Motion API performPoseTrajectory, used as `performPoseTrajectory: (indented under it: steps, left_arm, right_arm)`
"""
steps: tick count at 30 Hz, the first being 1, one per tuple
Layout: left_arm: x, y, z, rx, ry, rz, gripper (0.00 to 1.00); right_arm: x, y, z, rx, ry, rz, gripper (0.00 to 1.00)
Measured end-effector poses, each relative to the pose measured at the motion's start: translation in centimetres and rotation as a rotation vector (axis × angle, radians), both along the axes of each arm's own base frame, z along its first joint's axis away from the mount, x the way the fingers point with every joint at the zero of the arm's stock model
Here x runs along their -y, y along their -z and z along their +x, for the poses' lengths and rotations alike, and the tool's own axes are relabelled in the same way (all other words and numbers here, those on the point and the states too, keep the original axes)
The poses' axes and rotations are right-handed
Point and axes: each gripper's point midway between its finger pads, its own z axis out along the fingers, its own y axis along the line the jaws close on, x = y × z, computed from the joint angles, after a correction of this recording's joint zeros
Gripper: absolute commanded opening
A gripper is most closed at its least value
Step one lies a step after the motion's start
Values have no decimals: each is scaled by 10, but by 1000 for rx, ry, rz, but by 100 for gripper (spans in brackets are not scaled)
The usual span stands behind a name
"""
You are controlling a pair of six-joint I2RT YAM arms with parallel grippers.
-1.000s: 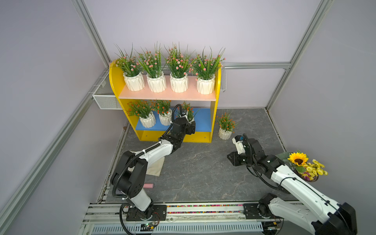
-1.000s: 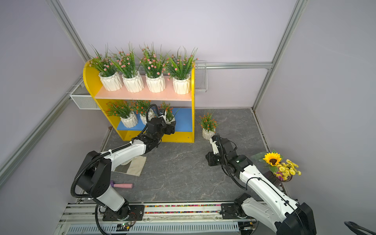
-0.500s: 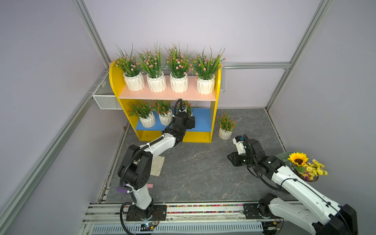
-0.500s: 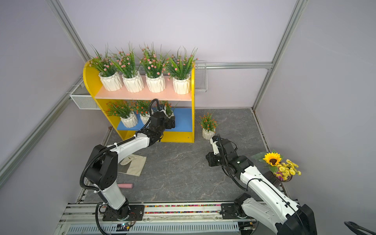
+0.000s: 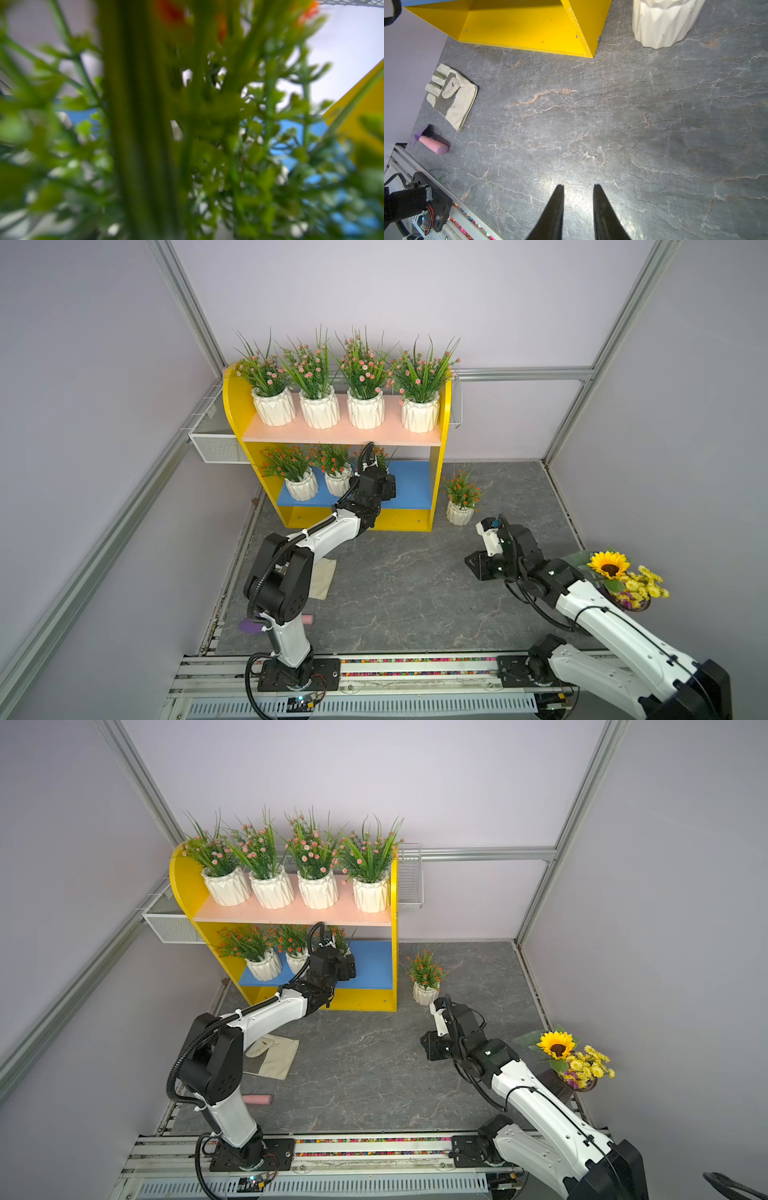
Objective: Place the baby's breath potted plants on the rack by color
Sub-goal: Place the baby's breath potted plant on the rack.
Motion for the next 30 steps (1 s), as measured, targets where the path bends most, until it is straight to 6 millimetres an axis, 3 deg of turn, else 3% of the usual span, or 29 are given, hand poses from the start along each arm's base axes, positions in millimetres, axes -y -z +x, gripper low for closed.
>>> performPoseTrajectory:
  steps: [3,7,17,30]
  left_arm:
    - [-1,0,0,1,-6,0,96]
    - [-2,0,0,2,-13,3,100]
    - [-3,-1,0,5,-17,-5,100]
    - [-5,-13,-27,8,54,-62,100]
  right_arm:
    - [0,0,0,0,0,0,29]
    - [0,0,0,0,0,0,30]
    - [0,1,1,-2,2,-5,31]
    - [5,10,12,-24,32,-9,34]
